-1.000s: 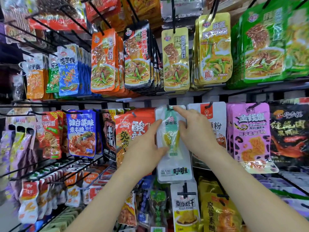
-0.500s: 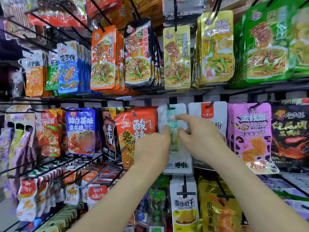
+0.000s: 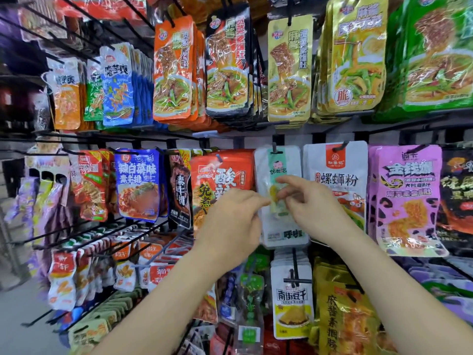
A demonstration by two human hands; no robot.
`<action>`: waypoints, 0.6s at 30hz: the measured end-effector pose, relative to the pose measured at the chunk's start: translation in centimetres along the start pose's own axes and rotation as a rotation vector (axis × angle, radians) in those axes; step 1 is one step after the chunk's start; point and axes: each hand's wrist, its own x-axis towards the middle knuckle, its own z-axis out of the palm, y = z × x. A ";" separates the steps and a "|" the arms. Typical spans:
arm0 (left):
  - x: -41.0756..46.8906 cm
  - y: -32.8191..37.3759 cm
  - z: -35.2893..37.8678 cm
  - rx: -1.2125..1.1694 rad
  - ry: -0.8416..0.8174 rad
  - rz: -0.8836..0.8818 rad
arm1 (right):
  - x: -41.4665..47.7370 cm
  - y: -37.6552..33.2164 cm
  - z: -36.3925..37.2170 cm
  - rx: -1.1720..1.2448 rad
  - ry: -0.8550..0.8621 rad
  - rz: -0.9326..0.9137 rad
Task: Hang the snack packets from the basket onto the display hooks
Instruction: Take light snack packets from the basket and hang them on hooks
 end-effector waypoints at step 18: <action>-22.2 -2.6 -10.6 -0.594 -0.233 -0.517 | -19.7 -11.9 3.2 0.205 -0.009 0.147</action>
